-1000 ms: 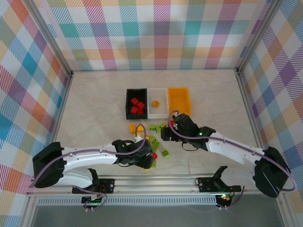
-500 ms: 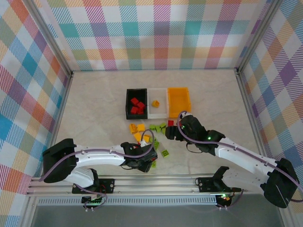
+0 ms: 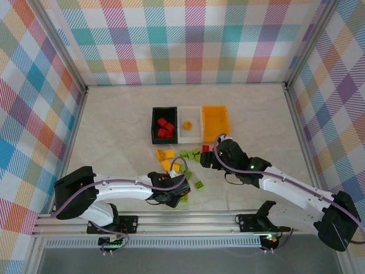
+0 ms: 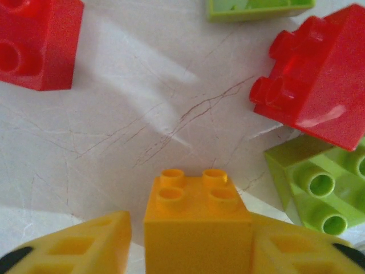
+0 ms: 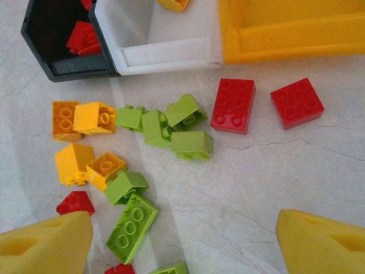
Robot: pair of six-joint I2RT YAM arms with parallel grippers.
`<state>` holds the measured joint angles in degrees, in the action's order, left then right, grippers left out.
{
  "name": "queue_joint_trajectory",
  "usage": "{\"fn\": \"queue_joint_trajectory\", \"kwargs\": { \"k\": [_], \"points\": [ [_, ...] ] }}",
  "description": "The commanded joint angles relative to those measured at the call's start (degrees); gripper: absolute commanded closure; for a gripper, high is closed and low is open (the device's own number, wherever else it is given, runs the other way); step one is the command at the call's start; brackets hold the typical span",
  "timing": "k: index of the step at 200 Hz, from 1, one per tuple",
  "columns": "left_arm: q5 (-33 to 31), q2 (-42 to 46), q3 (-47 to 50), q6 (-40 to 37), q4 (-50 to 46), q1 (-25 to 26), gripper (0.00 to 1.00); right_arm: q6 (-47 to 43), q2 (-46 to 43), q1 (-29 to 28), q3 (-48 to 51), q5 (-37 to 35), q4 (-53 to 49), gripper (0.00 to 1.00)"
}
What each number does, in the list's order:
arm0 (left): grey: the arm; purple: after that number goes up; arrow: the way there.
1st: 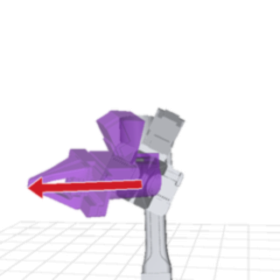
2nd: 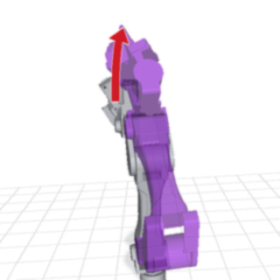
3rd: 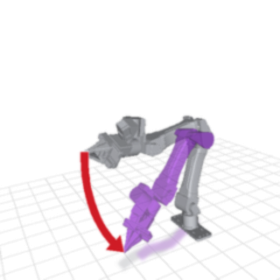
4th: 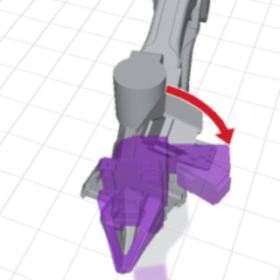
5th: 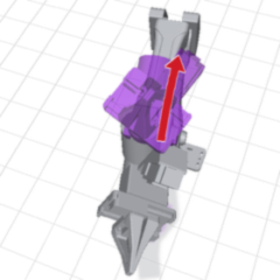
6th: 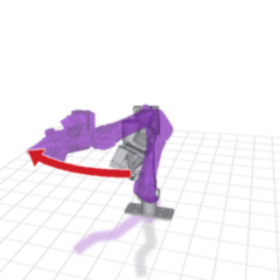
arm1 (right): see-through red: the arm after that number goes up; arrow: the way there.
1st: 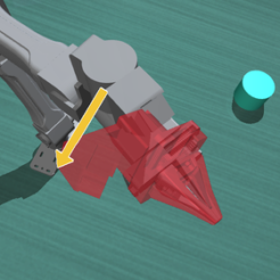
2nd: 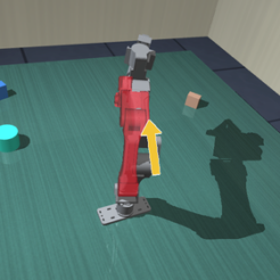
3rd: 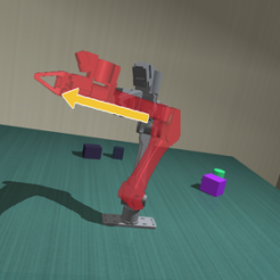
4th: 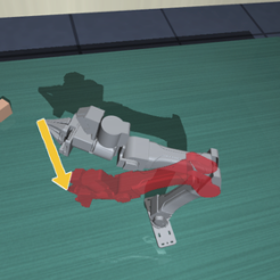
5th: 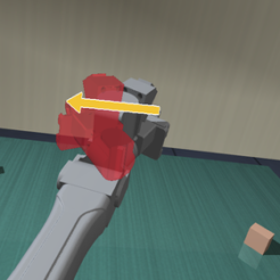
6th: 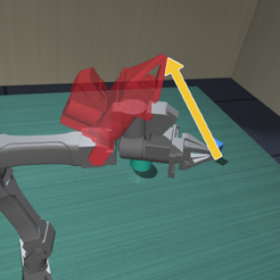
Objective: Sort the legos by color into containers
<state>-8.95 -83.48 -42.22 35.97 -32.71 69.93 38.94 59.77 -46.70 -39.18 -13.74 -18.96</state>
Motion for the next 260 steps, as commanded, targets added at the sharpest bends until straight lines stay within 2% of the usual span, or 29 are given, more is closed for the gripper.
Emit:
{"fn": "queue_joint_trajectory", "kwargs": {
  "k": [1, 35, 57, 78, 104, 132, 164, 197, 207, 232, 246, 260],
  "points": [
    [-0.3, 0.2, -0.2, 0.0, -0.4, -0.6, 0.61, 1.8, -0.5, -0.1, 0.4, -2.5, -1.3, 0.16],
    [-1.8, 6.3, -2.5, -0.3, -2.8, -3.6, 0.71, 3.9, -0.2, -0.1, 0.5, -6.9, -3.1, 0.16],
    [-1.3, 10.4, -5.2, -2.4, -1.0, -8.7, 0.71, 5.8, 0.2, -0.1, 1.1, -9.7, -4.6, 0.16],
    [0.2, 8.5, -11.7, -6.2, 1.4, -14.6, 0.72, 6.7, 0.1, -0.1, 1.8, -10.1, -4.1, 0.15],
    [2.3, 0.7, -22.6, -9.7, 4.7, -21.1, 0.74, 6.9, 0.3, -0.1, 1.8, -10.1, -4.8, 0.15],
    [3.1, -11.6, -34.8, -10.4, 5.9, -26.8, 0.74, 7.2, -0.5, -0.1, 2.8, -10.0, -4.9, 0.15],
    [1.5, -26.3, -50.7, -12.1, 1.7, -29.3, 0.77, 7.3, -0.9, -0.1, 3.5, -9.9, -5.2, 0.15],
    [-0.3, -36.3, -61.3, -11.6, -1.8, -31.1, 0.77, 6.9, -1.7, -0.1, 3.9, -9.5, -5.5, 0.15],
    [-0.7, -38.8, -63.8, -11.4, -3.0, -31.2, 0.74, 6.8, -2.0, -0.1, 4.2, -9.2, -5.5, 0.15],
    [-0.9, -42.2, -69.0, -11.5, -5.7, -31.3, 0.52, 5.8, -2.3, -0.1, 4.9, -7.2, -4.1, 0.14],
    [0.4, -40.9, -69.2, -11.2, -5.5, -31.2, 0.44, 4.8, -1.6, -0.1, 5.0, -5.3, -3.1, 0.14],
    [1.4, -36.9, -67.2, -11.0, -4.2, -31.0, 0.31, 3.8, 0.1, -0.1, 4.9, -3.3, -2.2, 0.14]
  ]
}}
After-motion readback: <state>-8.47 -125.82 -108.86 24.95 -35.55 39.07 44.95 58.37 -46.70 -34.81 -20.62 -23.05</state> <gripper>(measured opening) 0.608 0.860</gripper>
